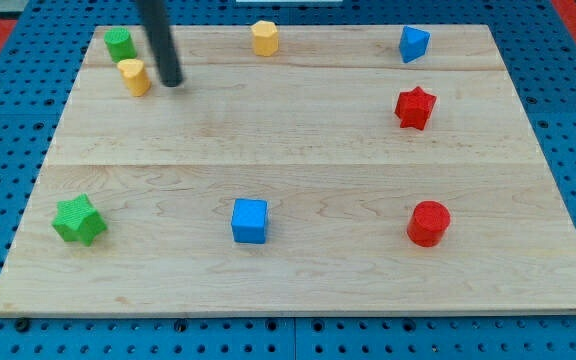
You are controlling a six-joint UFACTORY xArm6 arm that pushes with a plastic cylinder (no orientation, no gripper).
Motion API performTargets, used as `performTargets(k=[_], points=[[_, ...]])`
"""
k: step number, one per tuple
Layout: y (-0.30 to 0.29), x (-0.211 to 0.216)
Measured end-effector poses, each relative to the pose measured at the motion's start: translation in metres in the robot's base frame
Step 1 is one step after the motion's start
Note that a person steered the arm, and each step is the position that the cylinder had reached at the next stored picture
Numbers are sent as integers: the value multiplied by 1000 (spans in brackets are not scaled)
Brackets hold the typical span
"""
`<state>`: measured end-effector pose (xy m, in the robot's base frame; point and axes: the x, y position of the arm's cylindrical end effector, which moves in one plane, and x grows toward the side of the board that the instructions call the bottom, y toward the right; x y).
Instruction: Push red circle towards center
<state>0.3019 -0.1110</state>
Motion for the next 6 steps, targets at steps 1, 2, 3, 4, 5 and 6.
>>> performTargets(k=[1, 2, 3, 4, 5, 6], points=[[119, 39], [227, 101], [296, 144], [321, 207], [314, 245], [270, 270]])
